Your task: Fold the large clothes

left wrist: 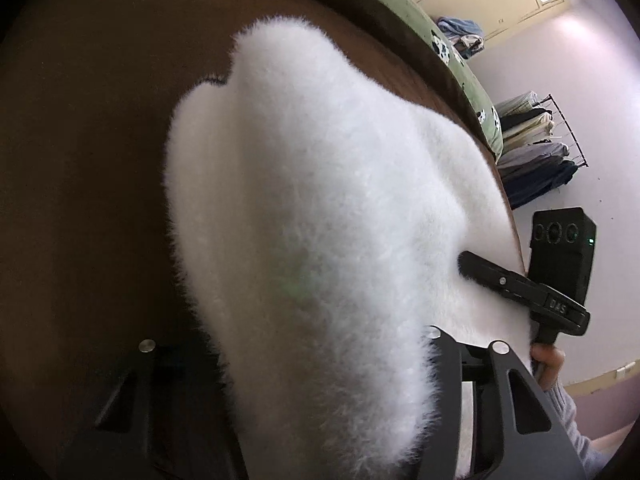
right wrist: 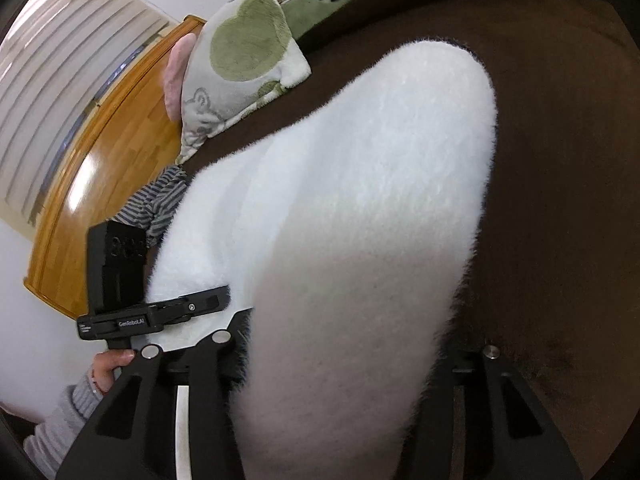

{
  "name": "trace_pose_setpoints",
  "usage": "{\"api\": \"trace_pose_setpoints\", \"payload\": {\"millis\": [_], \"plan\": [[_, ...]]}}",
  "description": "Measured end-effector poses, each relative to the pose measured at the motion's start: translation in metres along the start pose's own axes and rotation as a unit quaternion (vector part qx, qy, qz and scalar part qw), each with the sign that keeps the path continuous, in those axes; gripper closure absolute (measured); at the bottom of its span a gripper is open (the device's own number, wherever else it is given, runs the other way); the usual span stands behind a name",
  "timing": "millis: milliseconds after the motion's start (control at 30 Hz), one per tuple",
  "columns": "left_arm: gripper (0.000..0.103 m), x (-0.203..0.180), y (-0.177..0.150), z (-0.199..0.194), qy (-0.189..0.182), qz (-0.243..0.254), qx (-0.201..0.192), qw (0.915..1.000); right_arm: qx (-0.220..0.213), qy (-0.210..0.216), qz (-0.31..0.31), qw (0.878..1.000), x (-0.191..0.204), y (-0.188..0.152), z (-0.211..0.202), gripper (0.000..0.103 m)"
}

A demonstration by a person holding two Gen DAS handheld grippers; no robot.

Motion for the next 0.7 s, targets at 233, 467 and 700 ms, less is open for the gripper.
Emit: {"api": "trace_pose_setpoints", "payload": {"millis": [233,467,700], "plan": [[0.057,-0.022,-0.003,0.0,0.049,0.047,-0.014,0.9976,-0.031,0.013,-0.01,0.999,0.005,-0.004,-0.014,0.06],[0.057,-0.037,-0.002,-0.011,0.079,0.088,-0.014,0.9929,-0.046,0.001,-0.048,0.998,0.024,-0.003,-0.031,0.061],[0.058,-0.068,-0.013,-0.034,0.106,0.104,-0.041,0.988,-0.075,-0.005,-0.079,0.994,0.047,-0.004,-0.074,0.061]]}}
Point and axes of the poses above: each gripper's, at about its wrist camera, not at the fingertips, and z roughly the way its jaws point, x to its left, y to its top, the point moved 2 cm from there along z, roughly the way its jaws point, and after that the axes turned 12 degrees about -y, right-handed, at the moved point
